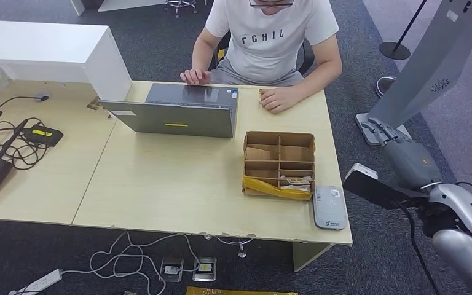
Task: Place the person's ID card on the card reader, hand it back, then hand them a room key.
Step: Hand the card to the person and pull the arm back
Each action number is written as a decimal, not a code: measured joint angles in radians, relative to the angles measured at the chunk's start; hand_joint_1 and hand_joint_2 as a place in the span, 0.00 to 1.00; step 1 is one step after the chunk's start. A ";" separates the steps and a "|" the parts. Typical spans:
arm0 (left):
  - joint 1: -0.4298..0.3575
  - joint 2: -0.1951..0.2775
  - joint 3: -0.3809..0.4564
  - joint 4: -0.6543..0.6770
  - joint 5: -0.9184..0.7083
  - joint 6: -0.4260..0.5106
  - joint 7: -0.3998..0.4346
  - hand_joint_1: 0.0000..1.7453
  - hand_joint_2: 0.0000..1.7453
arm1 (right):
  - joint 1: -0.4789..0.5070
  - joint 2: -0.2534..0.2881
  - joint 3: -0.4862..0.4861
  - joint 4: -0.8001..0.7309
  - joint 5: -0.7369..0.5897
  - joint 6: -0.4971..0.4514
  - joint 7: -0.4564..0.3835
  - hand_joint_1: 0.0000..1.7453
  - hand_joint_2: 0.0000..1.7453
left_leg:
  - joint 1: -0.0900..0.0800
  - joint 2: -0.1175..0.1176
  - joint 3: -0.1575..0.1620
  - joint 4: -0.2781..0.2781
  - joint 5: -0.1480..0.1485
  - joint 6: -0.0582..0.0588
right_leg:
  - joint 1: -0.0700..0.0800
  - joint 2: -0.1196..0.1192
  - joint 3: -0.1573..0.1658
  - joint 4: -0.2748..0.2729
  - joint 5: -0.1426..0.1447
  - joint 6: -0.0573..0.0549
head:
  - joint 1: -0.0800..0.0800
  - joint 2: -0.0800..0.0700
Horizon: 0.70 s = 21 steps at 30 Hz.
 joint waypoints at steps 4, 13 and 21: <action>0.000 -0.016 0.002 0.000 0.011 0.042 0.013 0.00 0.00 | 0.066 0.020 0.025 0.008 0.027 -0.126 -0.011 0.00 1.00 | 0.000 0.000 -0.001 0.000 0.000 0.000 | 0.000 0.000 0.000 0.000 0.000 0.000 | 0.000 0.000; -0.002 -0.033 0.003 0.000 0.014 0.052 0.023 0.00 0.00 | 0.114 0.095 0.074 0.089 0.101 -0.284 -0.022 0.00 1.00 | 0.000 0.000 -0.001 0.000 0.000 0.000 | 0.000 0.000 0.000 0.000 0.000 0.000 | 0.000 0.000; -0.074 -0.038 0.020 -0.004 0.091 0.044 0.020 0.00 0.00 | 0.075 0.199 0.110 0.171 0.179 -0.307 -0.045 0.00 1.00 | 0.001 -0.001 -0.004 0.000 0.003 -0.002 | 0.001 -0.001 -0.003 0.000 0.002 -0.001 | 0.000 0.000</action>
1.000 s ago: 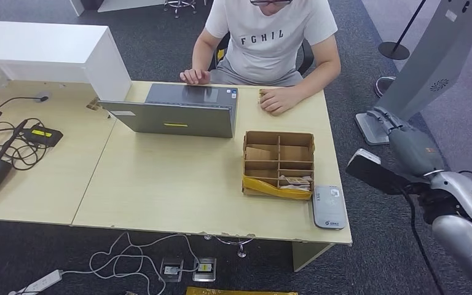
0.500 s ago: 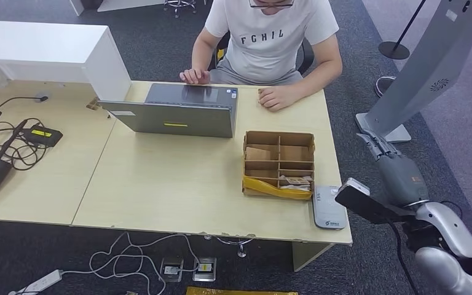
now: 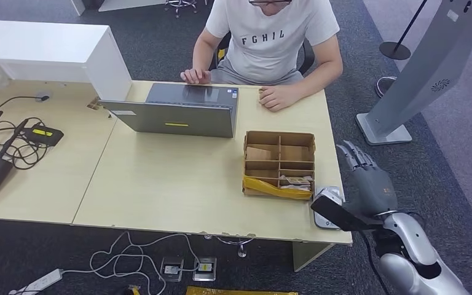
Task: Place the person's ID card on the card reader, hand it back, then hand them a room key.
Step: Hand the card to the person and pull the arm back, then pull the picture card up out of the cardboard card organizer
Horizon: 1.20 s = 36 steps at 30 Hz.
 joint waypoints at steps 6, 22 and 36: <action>-0.241 0.036 0.034 -0.010 -0.031 -0.007 0.153 0.00 0.00 | -0.093 0.143 0.032 0.139 0.053 -0.028 -0.014 0.00 1.00 | 0.003 -0.003 -0.003 0.000 0.007 -0.003 | 0.003 -0.003 -0.001 0.001 0.006 -0.005 | 0.000 0.000; -0.264 0.044 0.085 -0.018 -0.070 -0.006 0.124 0.00 0.00 | -0.123 0.256 0.060 0.221 0.092 0.024 0.004 0.00 1.00 | 0.003 0.001 -0.006 0.000 0.007 -0.004 | 0.003 0.001 -0.007 0.000 0.007 -0.005 | 0.000 0.000; -0.264 0.045 0.118 -0.018 -0.095 0.031 0.089 0.00 0.00 | -0.136 0.261 0.061 0.236 0.092 0.037 0.004 0.00 1.00 | 0.003 0.001 -0.006 0.000 0.007 -0.004 | 0.003 0.001 -0.007 0.000 0.007 -0.005 | 0.000 0.000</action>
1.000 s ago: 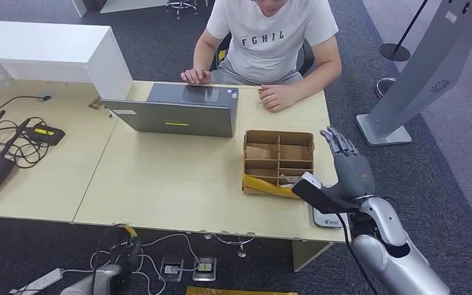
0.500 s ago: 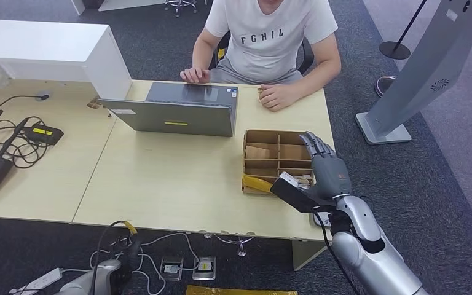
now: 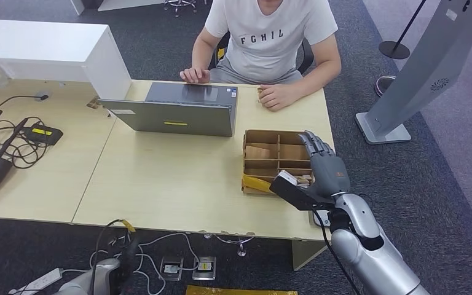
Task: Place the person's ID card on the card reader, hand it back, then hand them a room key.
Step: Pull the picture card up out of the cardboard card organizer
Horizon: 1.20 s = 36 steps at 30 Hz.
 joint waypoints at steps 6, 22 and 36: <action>0.009 -0.001 0.032 0.000 0.002 0.057 -0.082 0.00 0.00 | 0.002 0.000 -0.005 0.000 0.004 0.021 0.014 0.00 1.00 | 0.000 0.001 0.000 0.000 0.000 0.000 | 0.000 0.001 -0.001 0.000 0.000 0.000 | 0.000 0.000; 0.281 0.019 0.148 0.013 -0.055 -0.024 -0.343 0.00 0.00 | 0.097 -0.043 -0.100 -0.062 0.004 0.065 0.048 0.00 1.00 | 0.001 0.020 -0.001 0.000 -0.009 -0.003 | 0.001 0.021 -0.008 -0.001 -0.001 -0.001 | 0.000 0.000; 0.361 0.040 0.185 0.027 -0.055 -0.025 -0.308 0.00 0.00 | 0.099 -0.049 -0.137 -0.070 -0.010 0.063 0.004 0.00 1.00 | 0.002 0.010 -0.002 0.000 -0.004 -0.002 | 0.001 0.010 -0.005 -0.001 0.000 -0.001 | 0.000 0.000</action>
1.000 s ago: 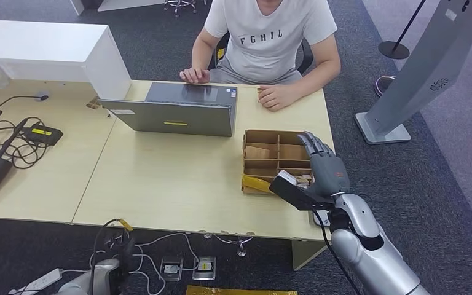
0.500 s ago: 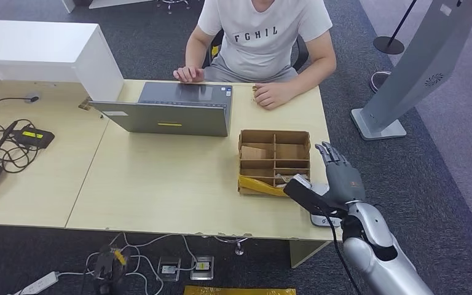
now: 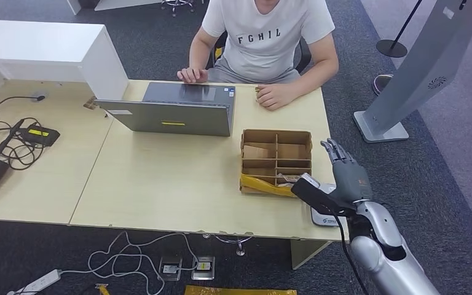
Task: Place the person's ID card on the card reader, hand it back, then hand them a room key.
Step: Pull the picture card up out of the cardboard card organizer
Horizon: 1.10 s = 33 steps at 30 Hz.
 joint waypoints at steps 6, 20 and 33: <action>0.004 0.002 0.006 0.001 -0.005 0.001 0.025 0.00 0.00 | -0.006 0.000 -0.002 0.001 -0.023 -0.021 -0.030 0.00 1.00 | 0.000 0.000 0.000 0.000 0.000 0.000 | 0.000 0.000 0.000 0.000 0.000 0.000 | 0.000 0.000; 0.005 0.004 0.009 0.004 -0.010 -0.007 0.039 0.00 0.00 | -0.027 0.017 0.027 0.060 0.016 -0.116 -0.067 0.00 1.00 | 0.000 0.000 0.000 0.000 0.000 0.000 | 0.000 0.000 0.000 0.000 0.000 0.000 | 0.000 0.000; 0.005 0.005 0.010 0.004 -0.004 -0.014 0.039 0.00 0.00 | -0.052 0.048 0.063 0.127 0.013 -0.121 -0.082 0.00 1.00 | 0.000 -0.001 0.000 0.000 0.000 0.000 | 0.000 0.000 0.000 0.000 0.000 0.000 | 0.000 0.000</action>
